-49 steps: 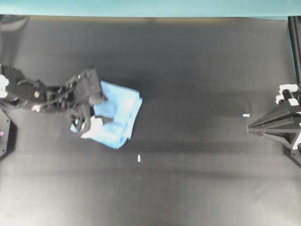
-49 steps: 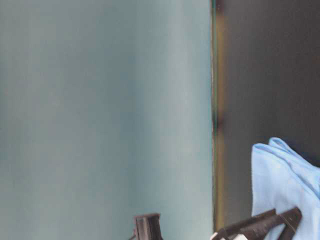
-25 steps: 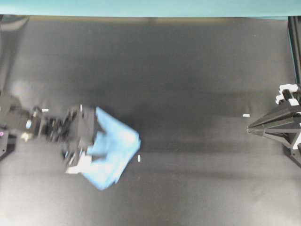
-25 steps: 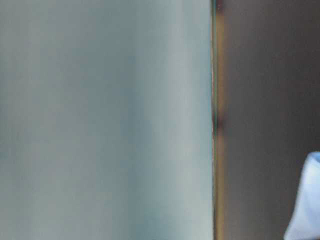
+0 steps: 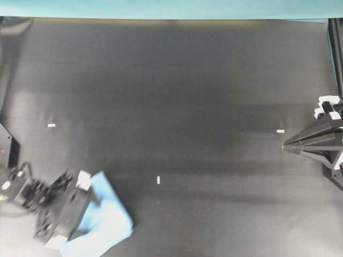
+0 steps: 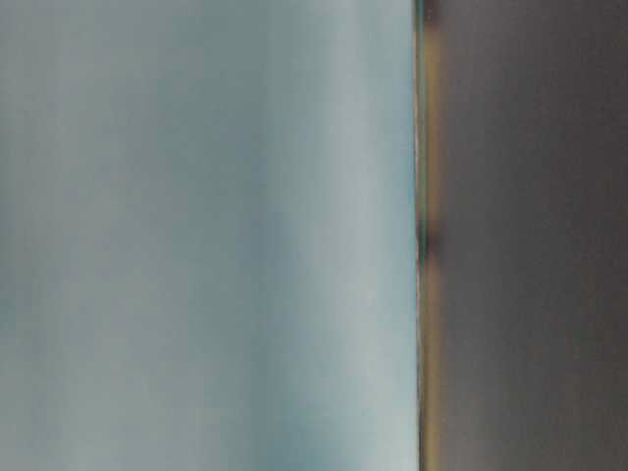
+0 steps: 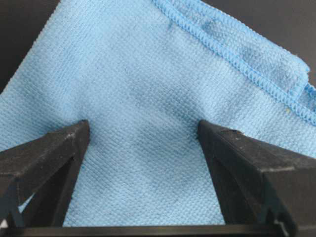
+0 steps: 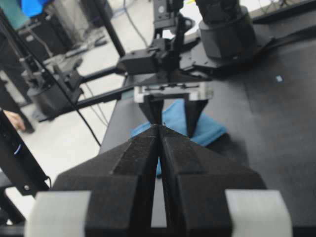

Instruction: Push a blue cloth with the left arm to wipe the desk.

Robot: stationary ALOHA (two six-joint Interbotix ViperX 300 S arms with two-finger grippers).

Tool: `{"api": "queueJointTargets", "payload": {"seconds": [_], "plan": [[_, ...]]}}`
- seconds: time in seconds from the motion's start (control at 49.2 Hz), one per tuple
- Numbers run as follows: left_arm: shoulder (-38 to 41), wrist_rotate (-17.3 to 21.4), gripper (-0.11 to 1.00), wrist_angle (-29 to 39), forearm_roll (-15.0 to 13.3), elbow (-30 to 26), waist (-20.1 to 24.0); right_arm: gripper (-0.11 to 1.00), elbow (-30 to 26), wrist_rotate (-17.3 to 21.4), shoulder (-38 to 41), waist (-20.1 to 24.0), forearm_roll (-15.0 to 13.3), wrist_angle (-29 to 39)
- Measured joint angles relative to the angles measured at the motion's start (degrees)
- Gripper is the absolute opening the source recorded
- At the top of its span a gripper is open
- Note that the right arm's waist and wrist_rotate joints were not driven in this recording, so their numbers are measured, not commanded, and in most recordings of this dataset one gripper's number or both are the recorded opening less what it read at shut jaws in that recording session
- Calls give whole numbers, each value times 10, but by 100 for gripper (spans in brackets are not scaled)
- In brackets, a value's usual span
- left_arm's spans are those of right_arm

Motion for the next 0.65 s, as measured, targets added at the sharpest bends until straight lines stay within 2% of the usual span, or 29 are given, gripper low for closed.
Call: {"api": "queueJointTargets", "payload": {"seconds": [0.203, 0.65], "plan": [[0, -37, 87, 11, 0, -4, -35, 1, 0, 0, 0, 0, 1, -1], [-1, -40, 86, 18, 0, -4, -37, 1, 7, 0, -4, 0, 1, 5]]}}
